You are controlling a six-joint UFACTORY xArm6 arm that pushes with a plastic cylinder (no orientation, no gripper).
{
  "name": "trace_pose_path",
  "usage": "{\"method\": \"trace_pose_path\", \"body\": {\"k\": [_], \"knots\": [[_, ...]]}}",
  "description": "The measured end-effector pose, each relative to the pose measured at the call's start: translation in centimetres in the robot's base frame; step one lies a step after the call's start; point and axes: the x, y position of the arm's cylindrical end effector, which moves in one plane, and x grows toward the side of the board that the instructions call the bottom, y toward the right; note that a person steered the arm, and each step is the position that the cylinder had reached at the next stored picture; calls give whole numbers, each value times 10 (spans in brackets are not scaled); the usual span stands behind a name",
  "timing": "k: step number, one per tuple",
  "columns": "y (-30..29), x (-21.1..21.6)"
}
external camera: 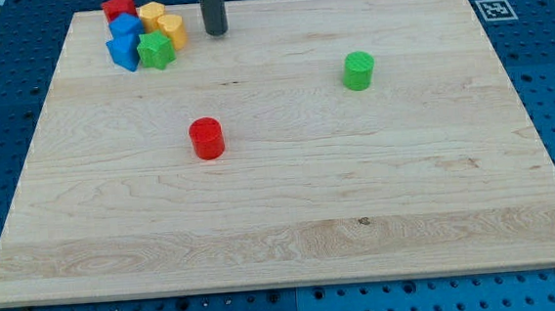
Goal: Place your hand to the right of the green circle
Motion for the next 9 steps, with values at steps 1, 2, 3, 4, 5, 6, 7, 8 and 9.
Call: {"method": "trace_pose_path", "body": {"k": [1,2,3,4,5,6,7,8,9], "knots": [[-25,0],[-54,0],[-61,-1],[-35,-3],[22,-3],[89,-3],[149,7],[217,24],[267,73]]}}
